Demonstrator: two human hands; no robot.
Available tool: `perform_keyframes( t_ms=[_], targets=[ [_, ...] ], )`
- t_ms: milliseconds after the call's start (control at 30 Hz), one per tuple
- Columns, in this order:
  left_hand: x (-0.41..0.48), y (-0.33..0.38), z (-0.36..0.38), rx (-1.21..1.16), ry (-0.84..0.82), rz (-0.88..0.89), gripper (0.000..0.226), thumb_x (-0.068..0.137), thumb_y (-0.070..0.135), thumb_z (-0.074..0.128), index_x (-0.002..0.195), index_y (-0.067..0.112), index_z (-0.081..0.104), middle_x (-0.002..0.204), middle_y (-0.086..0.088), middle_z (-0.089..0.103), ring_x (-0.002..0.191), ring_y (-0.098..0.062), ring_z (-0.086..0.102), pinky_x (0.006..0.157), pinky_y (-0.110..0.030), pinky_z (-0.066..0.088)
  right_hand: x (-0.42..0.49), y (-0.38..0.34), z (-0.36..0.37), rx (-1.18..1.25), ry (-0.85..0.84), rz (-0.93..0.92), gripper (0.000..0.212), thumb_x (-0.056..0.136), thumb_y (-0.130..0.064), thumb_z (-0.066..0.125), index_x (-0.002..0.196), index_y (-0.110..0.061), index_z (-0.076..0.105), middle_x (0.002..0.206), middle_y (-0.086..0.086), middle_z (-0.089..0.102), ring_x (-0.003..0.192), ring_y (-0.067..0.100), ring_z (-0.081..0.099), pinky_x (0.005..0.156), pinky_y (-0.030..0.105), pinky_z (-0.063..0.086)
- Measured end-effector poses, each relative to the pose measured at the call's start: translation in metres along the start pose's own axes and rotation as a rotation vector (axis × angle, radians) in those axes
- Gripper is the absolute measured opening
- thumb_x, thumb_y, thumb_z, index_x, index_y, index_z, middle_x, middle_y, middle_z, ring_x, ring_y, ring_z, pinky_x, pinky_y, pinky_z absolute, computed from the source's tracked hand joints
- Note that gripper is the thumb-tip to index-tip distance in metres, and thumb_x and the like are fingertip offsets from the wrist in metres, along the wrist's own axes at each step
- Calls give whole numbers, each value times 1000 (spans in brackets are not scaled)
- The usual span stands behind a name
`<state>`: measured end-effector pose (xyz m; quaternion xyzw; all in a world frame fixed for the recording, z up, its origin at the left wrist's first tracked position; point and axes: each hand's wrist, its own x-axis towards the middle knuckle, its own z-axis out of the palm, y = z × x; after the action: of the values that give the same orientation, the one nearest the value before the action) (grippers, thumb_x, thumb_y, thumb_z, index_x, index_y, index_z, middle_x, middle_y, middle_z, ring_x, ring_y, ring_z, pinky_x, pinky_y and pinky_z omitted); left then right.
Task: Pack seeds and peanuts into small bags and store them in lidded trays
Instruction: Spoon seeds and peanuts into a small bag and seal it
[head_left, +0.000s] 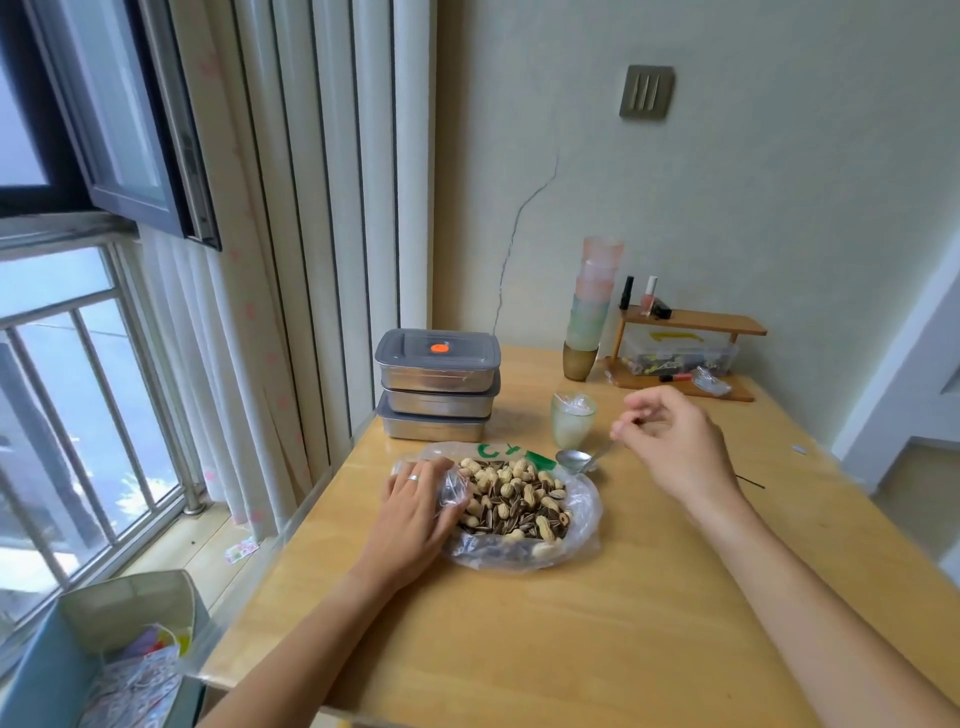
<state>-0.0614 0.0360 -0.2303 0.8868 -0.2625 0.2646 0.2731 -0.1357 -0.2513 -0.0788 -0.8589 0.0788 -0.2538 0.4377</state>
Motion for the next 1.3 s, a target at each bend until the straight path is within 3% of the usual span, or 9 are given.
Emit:
perform_keyframes(
  t_ms=[100,200,267,367,533,733,967,1167,1300],
  targets=[
    [-1,-1,1,-16,-5,-2,40,104,55,36,133,28,39,130,11,55,123,-12,45,101,-28,27,3,16,21,193,106,23,12,94,-16,71,95,-28,67,82,-7,76,85,15,76,84,36,58],
    [-1,1,-1,-40,-12,-6,46,102,61,36,134,28,37,129,11,54,123,-11,43,102,-29,26,5,23,28,52,265,-119,12,100,-13,57,91,-19,63,80,-5,69,78,22,69,75,38,54],
    [-2,2,-3,-44,-12,2,52,100,66,34,135,27,36,128,12,53,122,-10,41,103,-28,24,5,18,25,8,322,-275,13,101,-10,50,90,-11,58,80,3,64,72,23,58,68,30,46],
    [-2,4,-5,-44,-14,3,58,99,71,29,135,28,36,126,13,52,121,-8,42,107,-29,20,5,1,18,-69,268,-525,15,100,-8,44,90,-4,54,78,6,56,68,18,48,65,10,35],
    [-3,4,-5,-71,-22,11,57,99,71,27,135,29,37,124,16,51,122,-6,43,114,-36,19,1,-21,18,-210,133,-781,21,104,-13,37,98,-3,55,86,2,53,71,9,43,65,14,35],
    [-2,4,-6,-81,-13,17,50,102,65,32,132,28,44,121,16,53,122,-7,45,111,-42,30,-7,-36,19,-211,196,-868,26,106,-12,35,102,1,58,91,1,55,74,14,53,66,19,44],
    [-2,0,-9,-151,50,-34,41,95,57,55,127,32,53,134,14,43,131,-7,41,108,-39,32,-2,-21,26,-265,-36,-742,14,108,-10,42,104,-10,55,89,3,58,73,22,58,63,34,45],
    [-1,-5,-6,-213,47,-78,43,96,64,47,127,34,54,141,12,43,140,-7,35,115,-47,30,2,-24,30,-276,-84,-750,13,108,-9,43,104,-10,55,87,-3,56,72,19,58,63,32,45],
    [-1,-4,-7,-190,36,-62,43,97,64,45,129,35,53,138,17,43,137,-4,36,112,-42,30,6,-28,32,-259,-81,-736,15,108,-10,42,103,-10,56,88,-3,56,73,20,59,65,32,45]
  ],
)
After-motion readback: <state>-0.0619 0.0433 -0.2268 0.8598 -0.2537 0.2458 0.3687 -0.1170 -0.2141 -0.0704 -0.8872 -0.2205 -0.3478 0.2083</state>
